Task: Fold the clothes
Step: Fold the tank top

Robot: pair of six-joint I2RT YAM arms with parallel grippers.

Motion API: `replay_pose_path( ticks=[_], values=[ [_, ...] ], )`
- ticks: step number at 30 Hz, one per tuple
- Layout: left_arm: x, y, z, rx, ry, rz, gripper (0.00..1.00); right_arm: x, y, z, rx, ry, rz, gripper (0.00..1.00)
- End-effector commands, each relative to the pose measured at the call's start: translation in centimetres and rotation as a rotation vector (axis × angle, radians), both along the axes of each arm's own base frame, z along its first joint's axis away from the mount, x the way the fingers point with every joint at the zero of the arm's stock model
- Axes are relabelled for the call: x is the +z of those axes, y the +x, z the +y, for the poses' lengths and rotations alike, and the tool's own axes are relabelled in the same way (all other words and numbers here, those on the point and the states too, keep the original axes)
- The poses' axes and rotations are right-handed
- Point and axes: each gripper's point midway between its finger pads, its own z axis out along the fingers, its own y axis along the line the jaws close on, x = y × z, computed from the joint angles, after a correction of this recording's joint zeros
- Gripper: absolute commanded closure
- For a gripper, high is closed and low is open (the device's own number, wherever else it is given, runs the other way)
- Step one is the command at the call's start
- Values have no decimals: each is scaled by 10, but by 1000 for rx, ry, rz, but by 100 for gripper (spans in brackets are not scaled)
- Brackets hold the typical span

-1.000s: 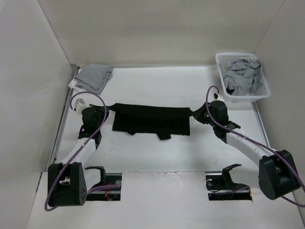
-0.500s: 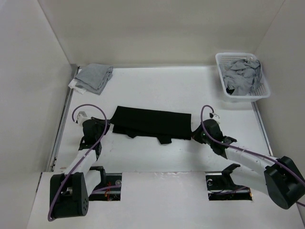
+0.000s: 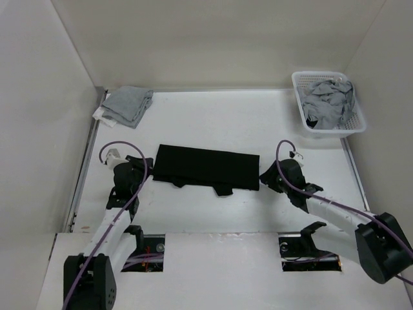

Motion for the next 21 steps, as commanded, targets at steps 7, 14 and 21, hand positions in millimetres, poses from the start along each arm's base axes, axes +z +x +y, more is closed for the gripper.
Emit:
replay_pose_path(
  ticks=[7,14,21],
  values=[
    [46,20,-64,-150,60,-125,79,-2,37,30,34,190,-7,62],
    [42,20,-76,-187,54,-127,79,-11,49,32,-24,242,2,97],
    [47,20,-101,-254,43,-139,77,31,44,-15,-144,91,-123,100]
  ],
)
